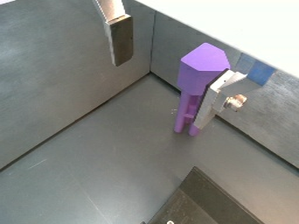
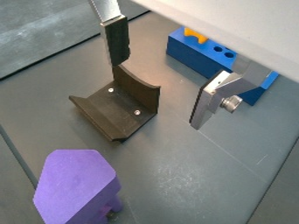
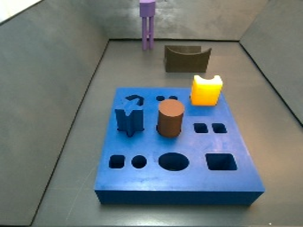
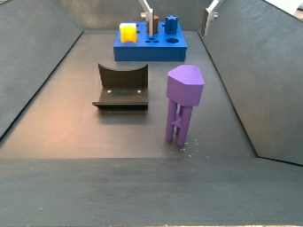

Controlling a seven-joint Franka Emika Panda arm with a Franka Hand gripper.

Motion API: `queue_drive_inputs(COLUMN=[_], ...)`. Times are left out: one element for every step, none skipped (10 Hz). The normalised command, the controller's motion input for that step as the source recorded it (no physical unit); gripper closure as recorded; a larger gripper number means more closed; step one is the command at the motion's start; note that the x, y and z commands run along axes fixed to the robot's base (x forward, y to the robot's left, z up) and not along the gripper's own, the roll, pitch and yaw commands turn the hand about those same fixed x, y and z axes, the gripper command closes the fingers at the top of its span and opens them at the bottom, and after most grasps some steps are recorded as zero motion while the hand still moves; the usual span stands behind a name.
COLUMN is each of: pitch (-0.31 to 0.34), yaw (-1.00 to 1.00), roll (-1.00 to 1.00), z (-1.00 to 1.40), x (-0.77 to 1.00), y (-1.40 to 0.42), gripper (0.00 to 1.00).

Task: Pick up the 3 prong object. Move up. Move to above the board. Insert the 3 prong object.
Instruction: Pick up the 3 prong object.

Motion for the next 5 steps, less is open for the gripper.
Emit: queue_drive_inputs(pitch=[0.0, 0.0, -0.026, -0.036, -0.02], yaw=[0.09, 0.1, 0.08, 0.04, 0.06], roll=[0.0, -0.09, -0.2, -0.23, -0.2], z=[-0.37, -0.32, -0.31, -0.29, -0.17], x=[0.22, 0.25, 0.25, 0.25, 0.08], y=[0.44, 0.5, 0.5, 0.51, 0.52], gripper=[0.0, 0.0, 0.0, 0.0, 0.0])
